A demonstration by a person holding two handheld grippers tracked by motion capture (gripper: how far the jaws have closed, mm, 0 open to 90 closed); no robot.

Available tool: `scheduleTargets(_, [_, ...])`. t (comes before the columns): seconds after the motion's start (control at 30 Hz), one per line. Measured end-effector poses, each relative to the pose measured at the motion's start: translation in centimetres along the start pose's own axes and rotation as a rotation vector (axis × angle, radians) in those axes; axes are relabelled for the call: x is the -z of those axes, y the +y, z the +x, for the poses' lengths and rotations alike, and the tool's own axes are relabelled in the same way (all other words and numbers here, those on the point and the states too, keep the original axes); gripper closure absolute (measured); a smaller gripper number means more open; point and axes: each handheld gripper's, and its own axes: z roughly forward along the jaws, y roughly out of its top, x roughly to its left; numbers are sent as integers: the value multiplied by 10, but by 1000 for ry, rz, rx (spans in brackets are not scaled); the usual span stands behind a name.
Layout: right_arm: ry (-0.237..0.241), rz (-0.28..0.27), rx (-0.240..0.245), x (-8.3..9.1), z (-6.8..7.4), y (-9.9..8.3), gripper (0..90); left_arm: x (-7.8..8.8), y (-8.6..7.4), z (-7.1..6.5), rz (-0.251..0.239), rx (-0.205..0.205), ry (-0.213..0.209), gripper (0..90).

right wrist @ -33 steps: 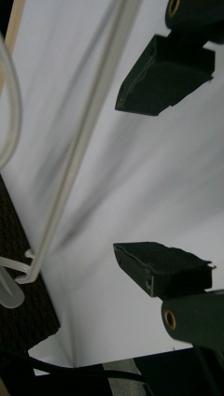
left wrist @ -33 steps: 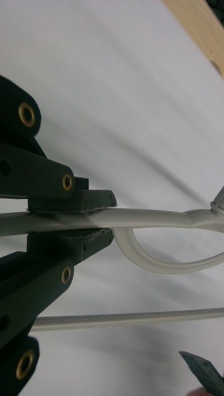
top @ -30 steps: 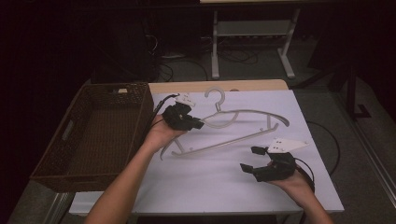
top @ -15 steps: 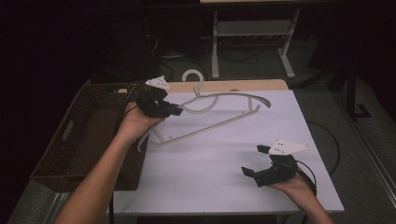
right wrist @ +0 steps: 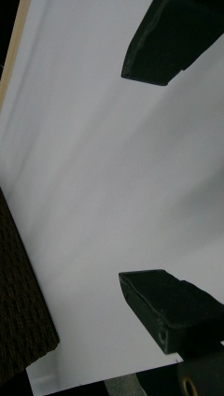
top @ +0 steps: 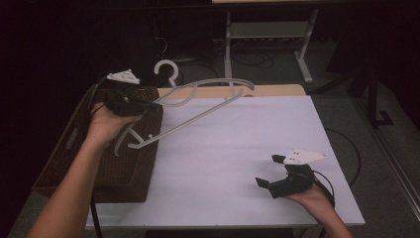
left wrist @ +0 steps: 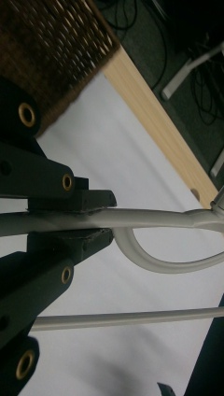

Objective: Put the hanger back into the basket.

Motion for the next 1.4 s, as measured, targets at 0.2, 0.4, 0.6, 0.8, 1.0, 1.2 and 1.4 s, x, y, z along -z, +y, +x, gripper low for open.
scheduleTargets(0.2, [-5,4,7,0,-2,-1,34,26,-18,22,4,39,72,827])
scheduleTargets(0.4, [-8,3,1,0,-3,-1,35,56,-42,44,-4,90,147,827])
scheduleTargets(0.6, [-11,7,2,-1,-3,-1,35,79,-69,65,2,135,223,827])
scheduleTargets(0.8, [-16,5,-6,-2,-4,-1,35,96,-101,84,9,195,277,827])
scheduleTargets(1.0, [-21,7,-6,-2,-6,-1,36,111,-129,97,29,235,325,827])
scheduleTargets(1.2, [-22,12,-11,-2,-6,-1,38,121,-150,103,51,266,353,827])
scheduleTargets(1.4, [-20,14,-6,-4,-5,-1,38,118,-160,106,83,275,365,826])
